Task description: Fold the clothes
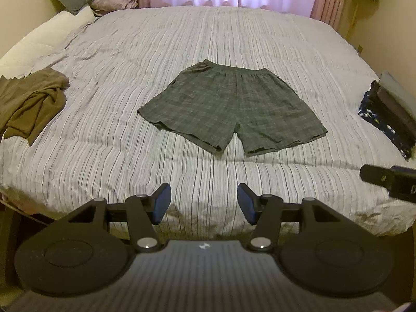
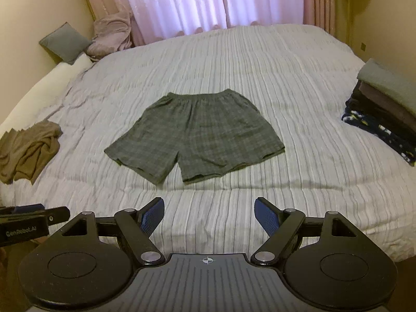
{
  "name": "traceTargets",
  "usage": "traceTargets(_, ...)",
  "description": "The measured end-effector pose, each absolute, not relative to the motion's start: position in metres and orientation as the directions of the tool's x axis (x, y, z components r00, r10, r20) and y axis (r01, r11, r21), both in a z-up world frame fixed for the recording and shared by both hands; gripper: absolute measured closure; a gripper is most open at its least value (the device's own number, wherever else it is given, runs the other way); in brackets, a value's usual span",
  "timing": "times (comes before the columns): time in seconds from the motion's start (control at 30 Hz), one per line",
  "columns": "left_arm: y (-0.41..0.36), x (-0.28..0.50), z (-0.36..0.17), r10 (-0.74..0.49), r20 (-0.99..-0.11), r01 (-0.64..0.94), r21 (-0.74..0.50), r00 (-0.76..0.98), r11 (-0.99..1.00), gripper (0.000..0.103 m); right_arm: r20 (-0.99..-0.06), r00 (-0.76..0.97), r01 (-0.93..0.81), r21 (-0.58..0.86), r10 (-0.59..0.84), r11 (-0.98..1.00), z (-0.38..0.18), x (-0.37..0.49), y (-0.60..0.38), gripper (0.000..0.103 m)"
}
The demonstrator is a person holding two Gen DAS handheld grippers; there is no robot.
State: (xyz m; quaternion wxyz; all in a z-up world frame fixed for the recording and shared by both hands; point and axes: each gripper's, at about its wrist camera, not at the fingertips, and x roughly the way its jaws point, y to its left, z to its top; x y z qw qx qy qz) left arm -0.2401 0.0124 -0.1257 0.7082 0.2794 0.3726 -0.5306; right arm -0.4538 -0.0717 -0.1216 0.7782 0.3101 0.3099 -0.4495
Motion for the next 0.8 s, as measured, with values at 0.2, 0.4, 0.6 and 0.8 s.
traceTargets(0.2, 0.018, -0.248, -0.118, -0.543, -0.82, 0.956, 0.016, 0.181, 0.293, 0.051, -0.777, 0.399, 0.886, 0.191, -0.486, 0.422, -0.124, -0.455, -0.061, 0.024)
traceTargets(0.4, 0.017, -0.249, -0.108, -0.534, -0.824, 0.952, 0.022, 0.191, 0.306, 0.048, -0.785, 0.392, 0.883, 0.174, -0.48, 0.436, -0.116, -0.456, -0.06, 0.024)
traceTargets(0.6, 0.006, -0.251, -0.101, -0.526, -0.83, 0.954, 0.025, 0.185, 0.297, 0.047, -0.805, 0.376, 0.886, 0.166, -0.46, 0.433, -0.113, -0.455, -0.067, 0.024)
traceTargets(0.8, -0.008, -0.241, -0.103, -0.506, -0.846, 0.958, 0.02, 0.169, 0.287, 0.047, -0.821, 0.365, 0.891, 0.172, -0.44, 0.42, -0.114, -0.445, -0.078, 0.024)
